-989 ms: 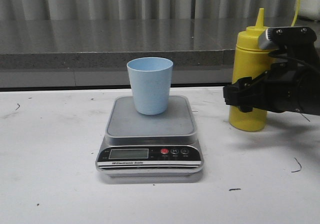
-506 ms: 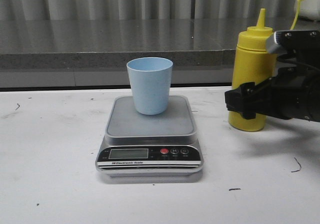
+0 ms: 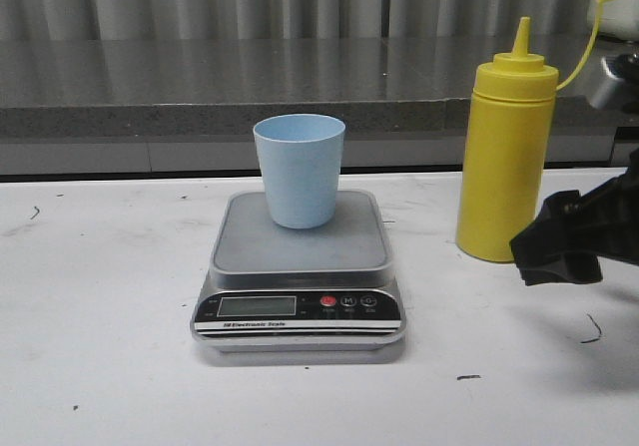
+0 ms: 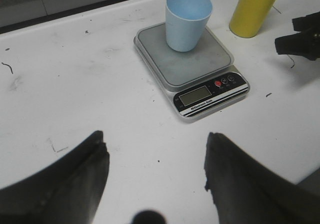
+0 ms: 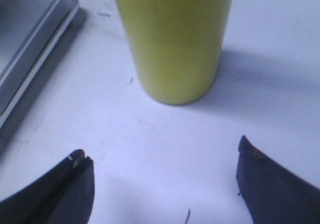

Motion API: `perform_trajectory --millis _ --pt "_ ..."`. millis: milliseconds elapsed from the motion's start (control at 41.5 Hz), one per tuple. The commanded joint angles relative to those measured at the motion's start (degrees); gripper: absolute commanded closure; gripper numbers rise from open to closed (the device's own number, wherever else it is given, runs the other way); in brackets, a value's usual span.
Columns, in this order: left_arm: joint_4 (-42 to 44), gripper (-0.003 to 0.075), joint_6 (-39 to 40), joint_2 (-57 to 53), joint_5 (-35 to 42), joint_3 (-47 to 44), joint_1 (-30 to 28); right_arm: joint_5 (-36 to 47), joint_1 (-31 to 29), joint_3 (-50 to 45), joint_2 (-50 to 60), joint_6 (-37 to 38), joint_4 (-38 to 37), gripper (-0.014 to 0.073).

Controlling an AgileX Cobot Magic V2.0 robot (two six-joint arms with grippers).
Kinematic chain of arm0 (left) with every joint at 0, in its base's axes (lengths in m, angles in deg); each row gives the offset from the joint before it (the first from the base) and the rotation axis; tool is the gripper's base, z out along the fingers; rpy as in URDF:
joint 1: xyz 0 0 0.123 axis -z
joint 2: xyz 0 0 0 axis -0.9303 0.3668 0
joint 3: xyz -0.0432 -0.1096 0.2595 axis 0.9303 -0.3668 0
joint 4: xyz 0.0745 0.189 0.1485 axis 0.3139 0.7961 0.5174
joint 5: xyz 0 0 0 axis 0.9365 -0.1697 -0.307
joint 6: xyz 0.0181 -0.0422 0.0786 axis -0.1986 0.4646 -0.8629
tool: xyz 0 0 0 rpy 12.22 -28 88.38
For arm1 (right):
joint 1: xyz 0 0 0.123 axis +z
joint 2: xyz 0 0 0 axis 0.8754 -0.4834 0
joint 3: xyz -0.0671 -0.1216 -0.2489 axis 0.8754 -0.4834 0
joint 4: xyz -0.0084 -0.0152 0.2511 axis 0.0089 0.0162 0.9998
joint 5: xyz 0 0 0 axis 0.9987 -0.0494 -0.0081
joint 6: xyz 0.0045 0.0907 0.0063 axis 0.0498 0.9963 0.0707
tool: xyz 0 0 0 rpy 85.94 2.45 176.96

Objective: Pour seasoning into cup on scale with both arms

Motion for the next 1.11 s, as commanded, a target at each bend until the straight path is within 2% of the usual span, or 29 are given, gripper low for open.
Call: perform_trajectory --millis 0,24,96,169,482,675,844,1085 --pt "0.0 0.03 0.54 0.12 3.94 1.46 0.4 -20.36 3.32 5.6 9.01 5.63 -3.37 -0.0006" --pt "0.0 0.03 0.54 0.12 3.94 1.46 0.4 -25.98 4.16 6.88 11.08 6.07 -3.31 -0.0006" --pt "0.0 0.03 0.54 0.12 3.94 1.46 0.4 -36.1 6.91 9.33 16.16 5.95 -3.22 -0.0006" --pt "0.0 0.03 0.54 0.12 3.94 1.46 0.4 -41.9 9.45 10.77 21.23 5.95 -2.65 -0.0006" --pt "0.0 0.03 0.54 0.12 3.94 1.46 0.4 -51.87 15.61 11.68 40.64 5.72 3.89 -0.0006" --pt "0.0 0.03 0.54 0.12 3.94 1.46 0.4 -57.88 18.36 11.88 49.72 1.23 7.21 -0.0006" --pt "0.0 0.03 0.54 0.12 3.94 1.46 0.4 -63.1 19.01 11.87 54.58 0.53 7.27 -0.0006" --pt "0.0 0.03 0.54 0.12 3.94 1.46 0.4 -63.61 19.01 11.87 59.08 0.53 5.5 -0.0006"
